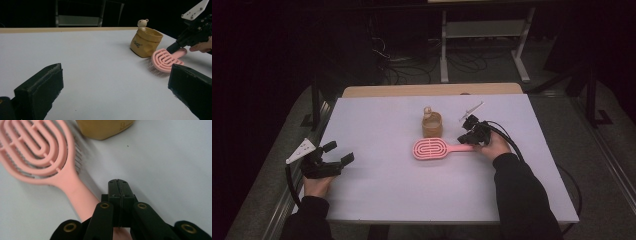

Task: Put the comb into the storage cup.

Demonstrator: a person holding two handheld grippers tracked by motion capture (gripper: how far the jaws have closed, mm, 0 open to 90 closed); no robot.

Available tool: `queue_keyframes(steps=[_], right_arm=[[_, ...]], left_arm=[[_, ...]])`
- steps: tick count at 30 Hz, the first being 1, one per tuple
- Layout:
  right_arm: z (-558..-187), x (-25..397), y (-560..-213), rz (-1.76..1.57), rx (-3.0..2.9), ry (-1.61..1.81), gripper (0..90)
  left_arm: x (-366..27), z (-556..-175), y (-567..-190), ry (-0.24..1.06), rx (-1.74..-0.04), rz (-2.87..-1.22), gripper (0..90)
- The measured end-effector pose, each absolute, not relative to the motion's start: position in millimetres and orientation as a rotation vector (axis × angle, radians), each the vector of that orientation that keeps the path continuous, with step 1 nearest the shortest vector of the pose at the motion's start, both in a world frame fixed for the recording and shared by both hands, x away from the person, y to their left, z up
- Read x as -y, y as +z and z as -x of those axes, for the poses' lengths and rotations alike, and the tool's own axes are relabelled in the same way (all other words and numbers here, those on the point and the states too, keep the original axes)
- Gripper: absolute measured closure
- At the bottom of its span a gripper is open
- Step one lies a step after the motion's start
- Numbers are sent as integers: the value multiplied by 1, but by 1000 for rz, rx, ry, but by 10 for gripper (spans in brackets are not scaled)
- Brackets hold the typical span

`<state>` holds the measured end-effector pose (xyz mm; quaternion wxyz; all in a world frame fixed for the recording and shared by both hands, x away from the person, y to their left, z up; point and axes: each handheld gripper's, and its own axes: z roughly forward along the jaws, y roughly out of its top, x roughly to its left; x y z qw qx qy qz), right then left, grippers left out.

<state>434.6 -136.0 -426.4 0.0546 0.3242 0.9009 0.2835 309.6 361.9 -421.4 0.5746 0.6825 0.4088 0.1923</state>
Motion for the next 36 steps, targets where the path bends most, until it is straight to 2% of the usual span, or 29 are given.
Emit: queue_keyframes(steps=[25,36], right_arm=[[-420,140,-425,-940,-2816,827,889],[-413,153,-403,-909,-2784,845,889]], left_arm=[[-362,-310,-422,445,-958,-1598,0],[-361,-310,-422,444,-957,-1598,0]])
